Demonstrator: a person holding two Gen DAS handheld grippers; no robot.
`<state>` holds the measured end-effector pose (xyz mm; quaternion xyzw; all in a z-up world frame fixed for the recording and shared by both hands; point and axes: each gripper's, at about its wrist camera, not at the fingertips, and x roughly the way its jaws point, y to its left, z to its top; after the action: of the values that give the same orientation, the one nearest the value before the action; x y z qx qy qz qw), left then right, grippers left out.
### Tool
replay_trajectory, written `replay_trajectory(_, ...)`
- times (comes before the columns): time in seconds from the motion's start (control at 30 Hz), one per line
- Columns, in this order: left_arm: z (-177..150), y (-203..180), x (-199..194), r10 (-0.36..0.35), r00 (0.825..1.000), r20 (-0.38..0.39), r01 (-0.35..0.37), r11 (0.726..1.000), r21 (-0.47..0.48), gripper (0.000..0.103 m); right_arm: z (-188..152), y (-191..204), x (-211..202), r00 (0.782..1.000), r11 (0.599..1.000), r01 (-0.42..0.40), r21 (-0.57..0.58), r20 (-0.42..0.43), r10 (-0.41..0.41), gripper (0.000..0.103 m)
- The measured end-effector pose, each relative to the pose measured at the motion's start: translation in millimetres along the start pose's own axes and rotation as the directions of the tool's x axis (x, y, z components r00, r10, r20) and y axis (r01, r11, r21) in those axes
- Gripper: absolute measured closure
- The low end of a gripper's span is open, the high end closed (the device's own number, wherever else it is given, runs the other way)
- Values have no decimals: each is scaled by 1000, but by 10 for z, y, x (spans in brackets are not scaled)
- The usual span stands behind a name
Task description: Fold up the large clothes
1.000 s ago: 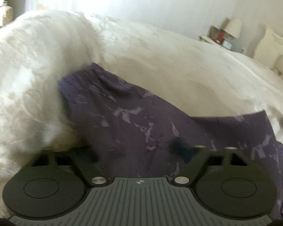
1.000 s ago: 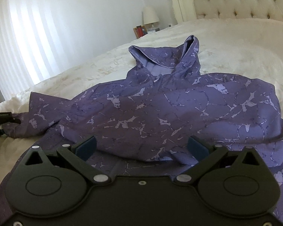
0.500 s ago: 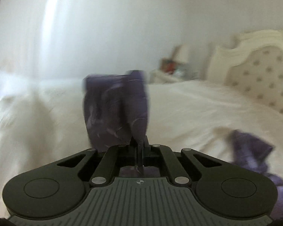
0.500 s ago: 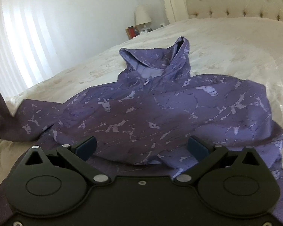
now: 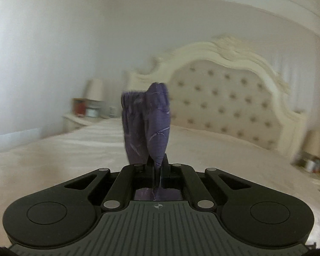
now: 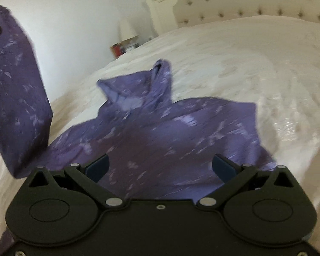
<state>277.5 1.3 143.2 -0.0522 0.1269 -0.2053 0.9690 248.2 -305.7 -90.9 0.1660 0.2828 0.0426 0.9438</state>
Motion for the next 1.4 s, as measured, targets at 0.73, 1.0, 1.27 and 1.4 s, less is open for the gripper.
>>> replay_trajectory(0.73,-1591,-317,622,-146,896,-420,195,978,75,48,194,-695,-100,992,965,119,233,4,-123,1)
replay_trajectory(1.0,-1778,-143,236,-59,920,-386,165,955,247,40,150,-668,-28,995,968,102,229,-18,-100,1)
replay_trajectory(1.27,-1983,492,218,143,889,-435,-74,982,172,40,67,-564,102,998,978,23,207,-67,-10,1)
replay_trajectory(1.4,-2126,752,204,139,873,-467,-117,990,76,39,28,-516,164,995,980,-18,200,-88,36,1)
